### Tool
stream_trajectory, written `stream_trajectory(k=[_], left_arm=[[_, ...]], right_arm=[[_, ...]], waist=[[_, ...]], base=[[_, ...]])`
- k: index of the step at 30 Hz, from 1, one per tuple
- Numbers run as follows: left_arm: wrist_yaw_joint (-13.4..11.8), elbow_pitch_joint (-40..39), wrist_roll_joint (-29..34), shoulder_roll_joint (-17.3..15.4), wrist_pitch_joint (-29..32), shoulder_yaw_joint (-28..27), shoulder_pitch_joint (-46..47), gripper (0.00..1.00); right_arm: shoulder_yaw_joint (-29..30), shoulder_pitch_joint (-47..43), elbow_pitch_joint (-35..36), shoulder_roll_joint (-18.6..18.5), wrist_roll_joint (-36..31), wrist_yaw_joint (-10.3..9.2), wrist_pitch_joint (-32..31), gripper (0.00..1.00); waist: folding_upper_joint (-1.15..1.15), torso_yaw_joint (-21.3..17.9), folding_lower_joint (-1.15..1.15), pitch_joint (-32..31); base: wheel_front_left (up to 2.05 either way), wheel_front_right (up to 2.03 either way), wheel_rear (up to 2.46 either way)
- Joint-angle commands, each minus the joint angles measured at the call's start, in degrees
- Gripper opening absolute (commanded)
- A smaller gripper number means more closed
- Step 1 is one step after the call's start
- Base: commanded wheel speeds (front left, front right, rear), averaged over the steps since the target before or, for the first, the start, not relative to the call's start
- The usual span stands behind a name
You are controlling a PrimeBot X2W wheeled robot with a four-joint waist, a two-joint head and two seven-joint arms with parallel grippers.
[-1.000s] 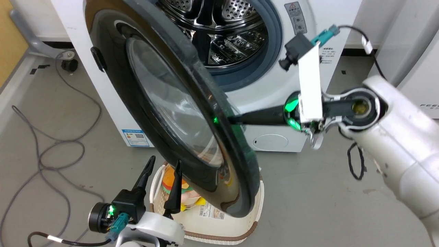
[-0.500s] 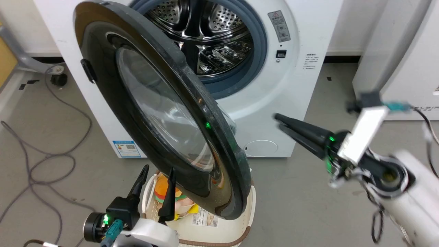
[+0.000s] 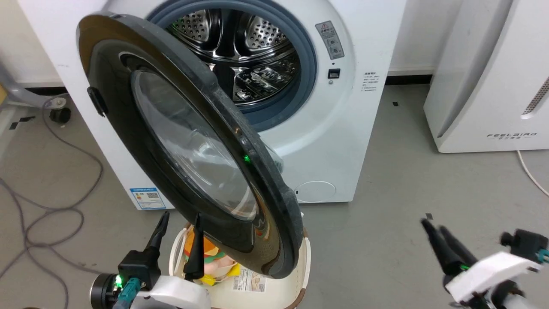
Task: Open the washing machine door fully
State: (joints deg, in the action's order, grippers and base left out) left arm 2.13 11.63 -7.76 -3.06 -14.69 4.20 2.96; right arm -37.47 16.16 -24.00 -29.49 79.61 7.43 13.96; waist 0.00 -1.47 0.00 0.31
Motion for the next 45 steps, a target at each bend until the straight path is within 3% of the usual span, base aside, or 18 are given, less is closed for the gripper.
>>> stream_trajectory(k=[1,6,10,11,12,13,14,17,20,26,30,31,32,33,45], left_arm=[[-0.2,0.0,-0.2,-0.2,-0.3,-0.4,-1.2,1.00],[-0.4,-0.2,-0.2,-0.2,-0.3,-1.2,-1.8,1.00],[-0.3,-0.2,0.0,-0.2,-0.3,-1.4,-1.7,1.00],[-0.3,-0.2,0.0,-0.2,-0.3,-1.4,-1.7,1.00],[-0.3,-0.1,0.0,-0.2,-0.3,-1.5,-1.7,1.00],[-0.3,0.0,0.0,-0.2,-0.3,-1.6,-1.7,1.00],[-0.3,0.0,0.0,-0.2,-0.3,-1.6,-1.7,1.00],[-0.2,0.2,0.1,-0.3,-0.3,-1.7,-1.6,1.00],[0.0,0.5,0.4,-0.4,-0.3,-1.7,-1.5,1.00],[0.1,1.8,1.1,-0.9,-0.3,-1.2,-1.0,1.00],[0.1,2.7,1.4,-1.1,-0.3,-0.9,-0.9,1.00],[0.1,2.9,1.4,-1.1,-0.3,-0.9,-0.9,0.85],[0.1,3.0,1.4,-1.1,-0.3,-0.8,-0.8,0.20],[0.1,3.1,1.3,-1.1,-0.3,-0.8,-0.8,0.00],[-0.1,1.2,-2.6,-0.6,0.6,-1.6,0.6,0.00]], right_arm=[[2.1,-1.3,-2.2,0.7,-3.8,0.06,0.8,1.00],[18.9,-4.4,-2.7,6.5,-24.0,0.06,1.0,1.00],[30.2,-9.7,4.1,13.0,-43.3,0.06,1.0,1.00],[30.2,-9.7,4.1,13.0,-43.3,0.06,1.0,1.00],[34.1,-12.5,8.2,16.3,-52.1,0.06,1.0,1.00],[35.7,-13.8,10.4,18.2,-55.7,0.06,1.0,1.00],[35.7,-13.8,10.4,18.2,-55.7,0.06,1.0,1.00],[38.6,-17.4,17.1,22.9,-64.9,0.06,-0.9,1.00],[39.6,-20.1,22.8,25.2,-70.6,0.06,-3.8,1.00],[39.1,-23.3,28.4,26.5,-76.9,0.06,-7.8,1.00],[39.1,-24.0,29.5,26.6,-76.7,0.06,-8.3,1.00],[39.1,-24.1,29.6,26.6,-76.4,0.06,-8.4,1.00],[39.1,-24.1,29.7,26.6,-76.2,0.06,-8.5,1.00],[39.1,-24.1,29.8,26.6,-76.0,0.06,-8.5,1.00],[39.4,-24.8,30.0,26.6,-74.8,0.06,-9.1,1.00]], waist=[[0.00,-0.2,0.00,-0.3],[0.00,-0.3,0.00,-0.4],[0.00,0.0,0.00,-0.2],[0.00,0.0,0.00,-0.2],[0.00,0.2,0.00,-0.3],[0.00,0.2,0.00,-0.3],[0.00,0.2,0.00,-0.3],[0.00,0.2,0.00,-0.2],[0.00,0.1,0.00,0.0],[0.00,0.0,0.00,0.5],[0.00,0.0,0.00,0.6],[0.00,0.0,0.00,0.6],[0.00,0.0,0.00,0.7],[0.00,0.0,0.00,0.7],[0.00,0.2,0.00,0.6]], base=[[0.00,0.00,0.00],[0.00,0.00,0.00],[0.00,0.00,0.00],[0.00,0.00,0.00],[0.00,0.00,0.00],[0.00,0.00,0.00],[0.00,0.00,0.00],[0.00,0.00,0.00],[0.00,0.00,0.00],[0.00,0.00,0.00],[0.00,0.00,0.00],[0.00,0.00,0.00],[0.00,0.00,0.00],[0.00,0.00,0.00],[0.00,0.00,0.00]])
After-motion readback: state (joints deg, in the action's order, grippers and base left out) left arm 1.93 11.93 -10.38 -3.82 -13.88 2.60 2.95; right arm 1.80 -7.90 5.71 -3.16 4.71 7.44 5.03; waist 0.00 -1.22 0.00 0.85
